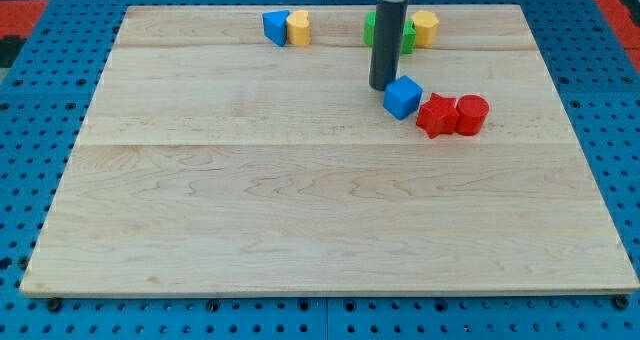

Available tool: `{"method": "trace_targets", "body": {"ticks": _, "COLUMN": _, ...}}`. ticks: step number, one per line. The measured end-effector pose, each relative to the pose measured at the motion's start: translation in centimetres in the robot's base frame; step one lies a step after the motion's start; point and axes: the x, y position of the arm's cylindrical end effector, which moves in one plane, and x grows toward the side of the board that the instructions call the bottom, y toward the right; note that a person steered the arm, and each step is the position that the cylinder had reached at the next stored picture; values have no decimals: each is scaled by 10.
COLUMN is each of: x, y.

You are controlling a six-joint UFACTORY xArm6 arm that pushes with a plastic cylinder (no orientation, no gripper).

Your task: Slide blue triangle slightly down and right

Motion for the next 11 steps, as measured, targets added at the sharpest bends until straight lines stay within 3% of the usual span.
{"method": "trace_targets", "body": {"ticks": 1, "x": 28, "y": -8}}
{"method": "trace_targets", "body": {"ticks": 2, "x": 26, "y": -89}}
{"method": "trace_targets", "body": {"ticks": 3, "x": -1, "y": -195}}
{"method": "trace_targets", "body": {"ticks": 4, "x": -69, "y": -225}}
{"method": "trace_targets", "body": {"ticks": 5, "x": -124, "y": -226}}
{"method": "trace_targets", "body": {"ticks": 6, "x": -153, "y": -184}}
{"method": "trace_targets", "body": {"ticks": 7, "x": -147, "y": -153}}
{"method": "trace_targets", "body": {"ticks": 10, "x": -34, "y": -53}}
{"method": "trace_targets", "body": {"ticks": 11, "x": -26, "y": -76}}
